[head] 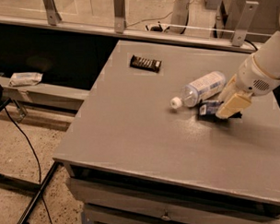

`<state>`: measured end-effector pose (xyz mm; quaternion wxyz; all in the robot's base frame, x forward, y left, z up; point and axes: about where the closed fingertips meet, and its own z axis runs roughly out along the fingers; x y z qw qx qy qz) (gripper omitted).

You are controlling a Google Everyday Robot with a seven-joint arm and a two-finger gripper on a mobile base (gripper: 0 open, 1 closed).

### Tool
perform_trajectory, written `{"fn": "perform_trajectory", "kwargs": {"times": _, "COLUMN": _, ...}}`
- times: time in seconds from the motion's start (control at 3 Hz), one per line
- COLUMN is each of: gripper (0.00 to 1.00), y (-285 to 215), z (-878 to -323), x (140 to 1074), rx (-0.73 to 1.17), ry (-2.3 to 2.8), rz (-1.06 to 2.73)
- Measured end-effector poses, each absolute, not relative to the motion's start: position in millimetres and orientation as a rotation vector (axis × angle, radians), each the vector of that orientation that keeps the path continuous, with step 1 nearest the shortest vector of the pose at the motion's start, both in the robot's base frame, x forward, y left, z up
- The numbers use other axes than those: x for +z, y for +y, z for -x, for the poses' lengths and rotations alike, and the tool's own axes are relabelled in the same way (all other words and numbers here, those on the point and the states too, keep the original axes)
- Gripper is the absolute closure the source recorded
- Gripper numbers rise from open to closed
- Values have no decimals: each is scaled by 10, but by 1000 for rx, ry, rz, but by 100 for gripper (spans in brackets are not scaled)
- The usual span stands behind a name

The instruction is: Move rxbar blueberry near blue plastic bottle

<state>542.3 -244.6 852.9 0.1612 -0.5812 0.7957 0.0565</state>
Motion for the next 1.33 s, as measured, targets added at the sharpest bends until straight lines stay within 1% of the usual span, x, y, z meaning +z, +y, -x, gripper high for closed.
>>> {"fn": "perform_trajectory", "kwargs": {"times": 0.33, "gripper": 0, "y": -2431, "z": -5422, "x": 8498, "rx": 166, "ry": 2273, "rz": 1664}}
{"fn": "perform_trajectory", "kwargs": {"times": 0.67, "gripper": 0, "y": -2432, "z": -5422, "x": 8499, "rx": 167, "ry": 2272, "rz": 1663}}
{"fn": "perform_trajectory", "kwargs": {"times": 1.0, "gripper": 0, "y": -2595, "z": -5373, "x": 8618, "rx": 198, "ry": 2246, "rz": 1595}}
{"fn": "perform_trajectory", "kwargs": {"times": 1.33, "gripper": 0, "y": -3104, "z": -5228, "x": 8996, "rx": 232, "ry": 2168, "rz": 1427}}
